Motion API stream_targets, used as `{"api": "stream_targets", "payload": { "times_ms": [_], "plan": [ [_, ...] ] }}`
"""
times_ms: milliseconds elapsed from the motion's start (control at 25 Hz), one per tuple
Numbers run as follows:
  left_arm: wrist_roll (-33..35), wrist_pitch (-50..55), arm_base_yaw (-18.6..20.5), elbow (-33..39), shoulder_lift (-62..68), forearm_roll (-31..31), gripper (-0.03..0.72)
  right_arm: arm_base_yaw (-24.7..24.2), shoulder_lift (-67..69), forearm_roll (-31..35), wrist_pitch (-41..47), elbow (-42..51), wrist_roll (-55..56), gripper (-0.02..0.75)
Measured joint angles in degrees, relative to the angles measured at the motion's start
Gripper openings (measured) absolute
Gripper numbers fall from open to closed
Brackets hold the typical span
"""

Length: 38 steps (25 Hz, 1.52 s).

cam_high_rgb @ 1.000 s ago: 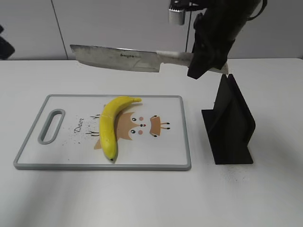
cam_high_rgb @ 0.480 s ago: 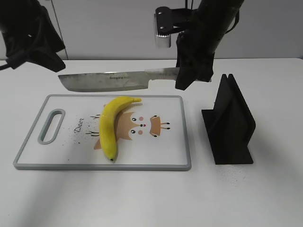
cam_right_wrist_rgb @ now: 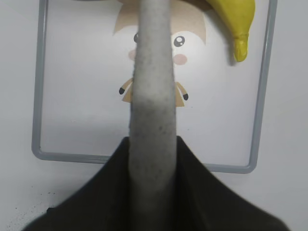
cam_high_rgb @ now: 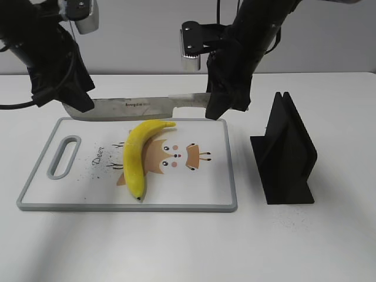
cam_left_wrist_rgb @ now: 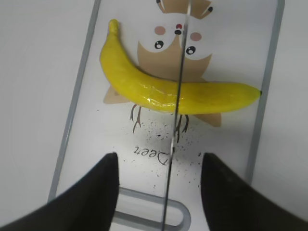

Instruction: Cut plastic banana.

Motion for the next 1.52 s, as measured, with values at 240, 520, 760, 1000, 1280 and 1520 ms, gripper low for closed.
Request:
{"api": "stream_targets", "payload": {
  "times_ms": [240,520,760,1000,1280,1520],
  "plan": [
    [0.0,-0.1,0.0,0.0,1.3,0.0,0.453,0.0,0.1,0.0,-0.7,0.0,-0.1,0.181],
    [0.0,-0.3,0.0,0.0,3.4,-0.1,0.394,0.0,0.1,0.0,-0.8,0.0,-0.1,0.181],
    [0.0,-0.8,0.0,0.0,3.8,-0.4,0.234,0.0,0.1,0.0,-0.8,0.0,-0.1,0.181],
    [0.2,-1.6,0.0,0.0,4.1,-1.0,0.002,0.0,0.6,0.0,-1.4,-0.1,0.0,0.181],
    [0.7,-2.0,0.0,0.0,4.4,-0.6,-0.011,0.0,0.9,0.0,-2.0,-0.1,2.0,0.181],
    [0.8,-3.3,0.0,0.0,7.0,-0.9,-0.011,0.1,1.5,-2.5,-2.2,-0.1,7.7,0.183]
  ]
}}
